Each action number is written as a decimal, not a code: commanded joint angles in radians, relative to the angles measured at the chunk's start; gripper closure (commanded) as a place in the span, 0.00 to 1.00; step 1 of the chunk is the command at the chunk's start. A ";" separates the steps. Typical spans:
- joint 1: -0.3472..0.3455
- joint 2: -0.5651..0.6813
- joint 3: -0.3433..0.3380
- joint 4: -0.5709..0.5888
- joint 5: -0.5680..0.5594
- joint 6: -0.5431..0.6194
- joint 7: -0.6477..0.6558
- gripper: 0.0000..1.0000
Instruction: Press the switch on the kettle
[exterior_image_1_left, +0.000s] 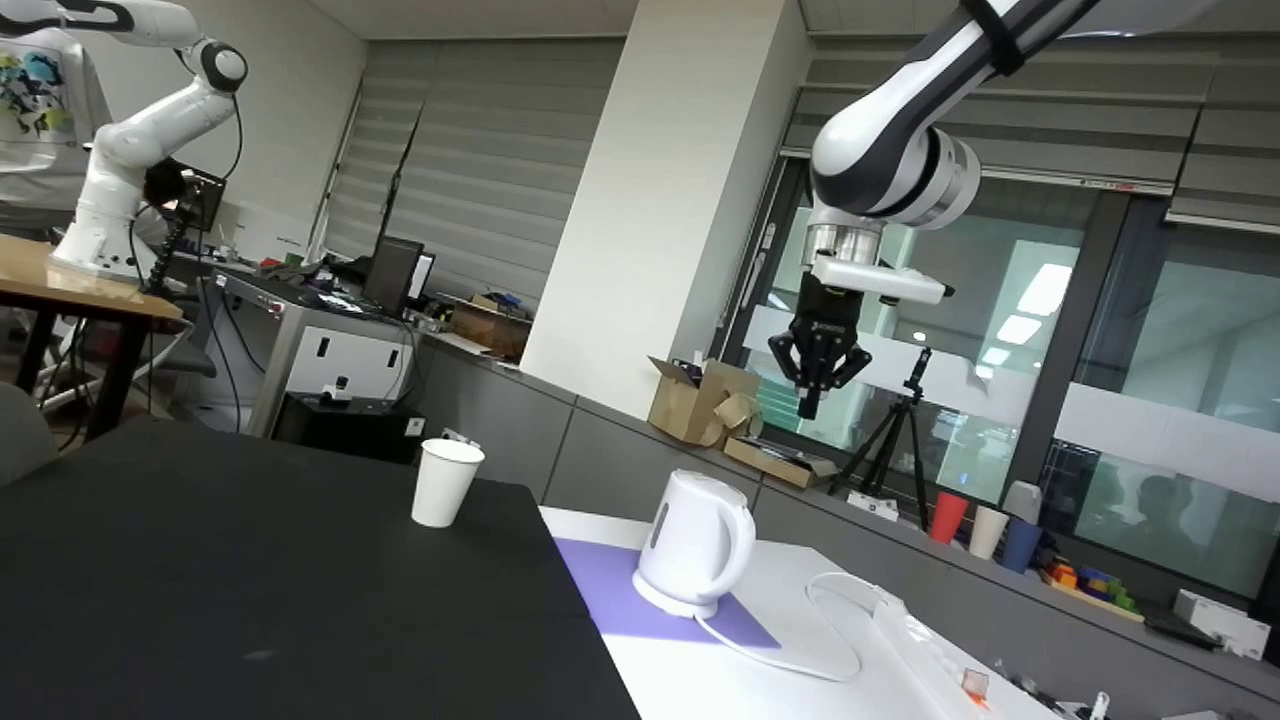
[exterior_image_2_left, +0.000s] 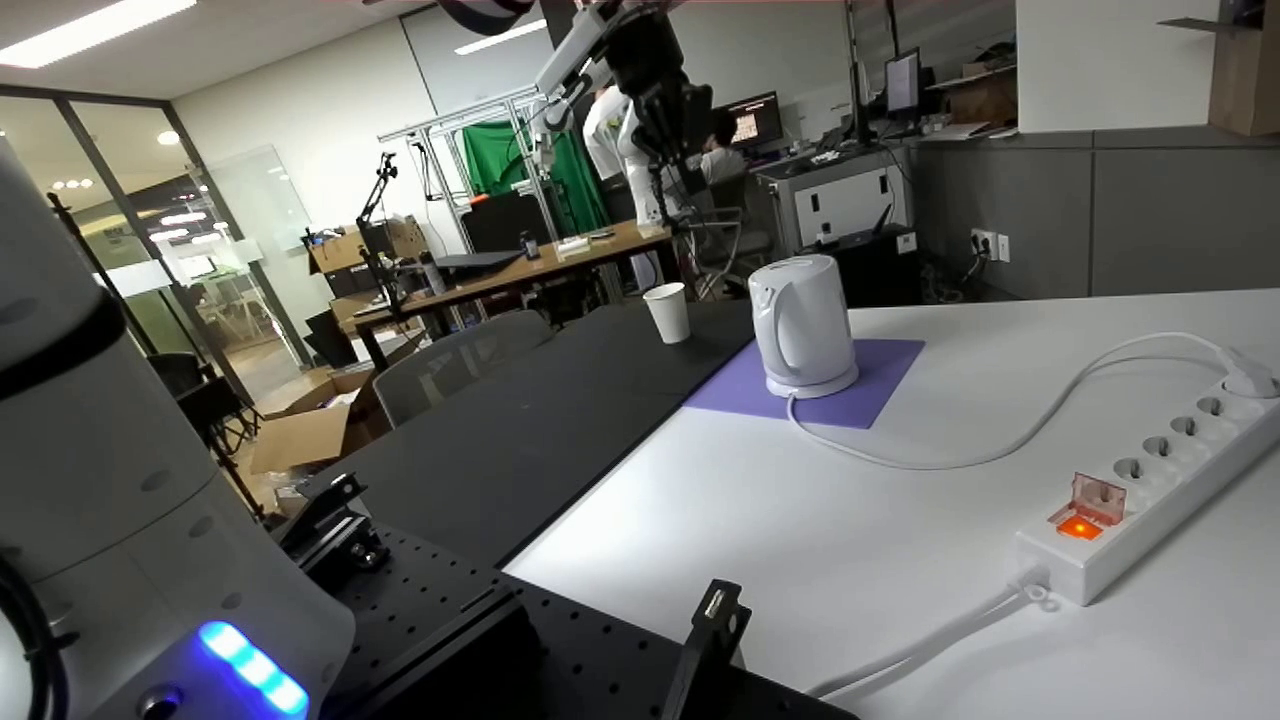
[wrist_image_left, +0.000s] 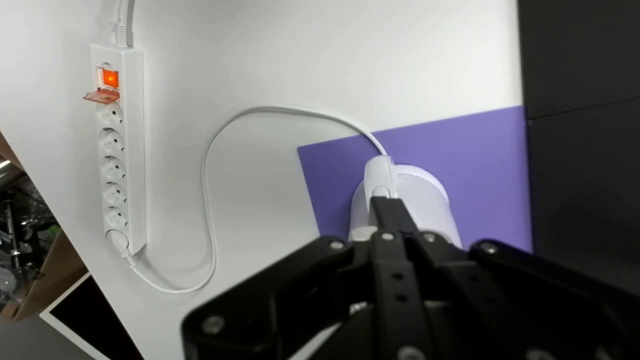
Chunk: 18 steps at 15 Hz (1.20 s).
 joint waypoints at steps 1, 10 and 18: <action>0.013 0.000 -0.014 0.001 0.002 -0.002 -0.002 0.99; 0.014 0.000 -0.014 0.001 0.002 -0.002 -0.002 0.99; 0.008 0.106 -0.032 0.034 0.013 0.092 -0.006 1.00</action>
